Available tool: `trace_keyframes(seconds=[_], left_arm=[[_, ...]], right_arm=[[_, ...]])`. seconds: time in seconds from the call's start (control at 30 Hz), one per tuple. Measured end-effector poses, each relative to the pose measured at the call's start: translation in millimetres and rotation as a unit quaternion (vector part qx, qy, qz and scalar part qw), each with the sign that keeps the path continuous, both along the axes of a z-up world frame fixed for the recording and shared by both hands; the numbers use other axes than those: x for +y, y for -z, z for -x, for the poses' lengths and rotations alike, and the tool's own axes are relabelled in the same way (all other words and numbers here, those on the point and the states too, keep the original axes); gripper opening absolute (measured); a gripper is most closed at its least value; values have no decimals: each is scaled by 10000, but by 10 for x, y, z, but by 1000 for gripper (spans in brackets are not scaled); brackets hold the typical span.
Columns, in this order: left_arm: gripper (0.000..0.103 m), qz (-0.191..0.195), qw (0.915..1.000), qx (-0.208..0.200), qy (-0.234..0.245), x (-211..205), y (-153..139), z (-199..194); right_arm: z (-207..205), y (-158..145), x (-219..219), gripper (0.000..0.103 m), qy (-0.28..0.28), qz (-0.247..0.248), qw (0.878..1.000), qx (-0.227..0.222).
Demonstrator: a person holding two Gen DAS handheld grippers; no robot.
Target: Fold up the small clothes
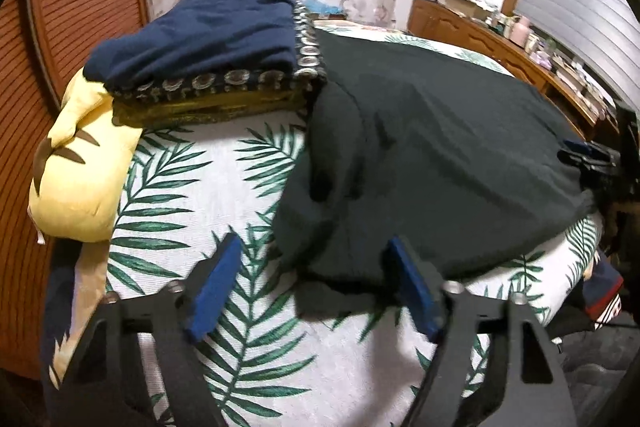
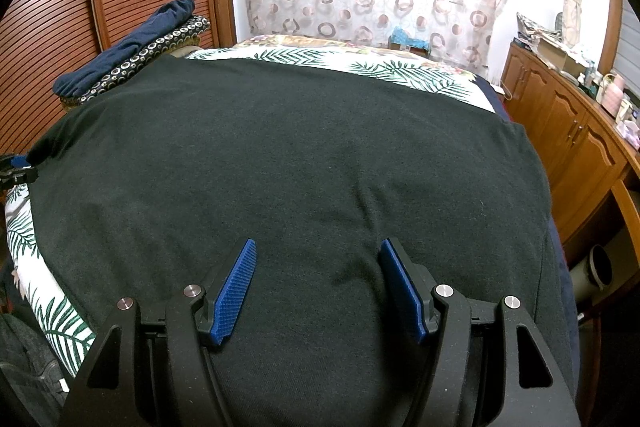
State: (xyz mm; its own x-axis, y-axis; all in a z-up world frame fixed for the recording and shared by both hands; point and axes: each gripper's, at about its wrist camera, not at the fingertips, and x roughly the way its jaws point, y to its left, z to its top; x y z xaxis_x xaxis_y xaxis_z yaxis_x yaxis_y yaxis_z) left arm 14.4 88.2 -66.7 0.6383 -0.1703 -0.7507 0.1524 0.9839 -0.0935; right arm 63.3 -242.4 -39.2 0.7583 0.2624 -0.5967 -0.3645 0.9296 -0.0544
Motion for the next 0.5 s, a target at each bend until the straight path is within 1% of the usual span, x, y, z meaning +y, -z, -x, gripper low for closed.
trace_keyframes(seconds=[0.03, 0.07, 0.1, 0.13, 0.2, 0.23, 0.3, 0.37, 0.5], left_arm=[[57, -9, 10000, -25, 49, 1, -7, -3], [47, -18, 9999, -50, 89, -20, -9, 5], [41, -35, 9999, -77, 124, -49, -9, 11], [38, -77, 9998, -102, 181, -81, -9, 14], [17, -11, 9995, -97, 309, -118, -19, 3], [11, 10, 9994, -89, 320, -119, -24, -12], [9, 52, 9994, -102, 312, -136, -55, -34], [9, 217, 9987, -297, 366, -161, -171, -21], [9, 317, 9959, -677, 514, -295, -465, -12]], right_arm=[[-1, -2, -5, 67, -4, 0, 10000, 1], [-1, -1, -4, 67, -4, 0, 10000, 0], [-2, -2, -6, 67, -7, 1, 10000, 1], [-2, -1, -6, 67, -8, 2, 10000, 0], [-3, -1, -8, 67, -13, 1, 10000, 0], [-4, 0, -8, 67, -13, 1, 10000, 0], [-5, 0, -10, 67, -17, 1, 10000, 0], [-6, -11, -4, 67, -10, 4, 10000, -1], [-7, -10, -2, 67, -16, 3, 10000, -2]])
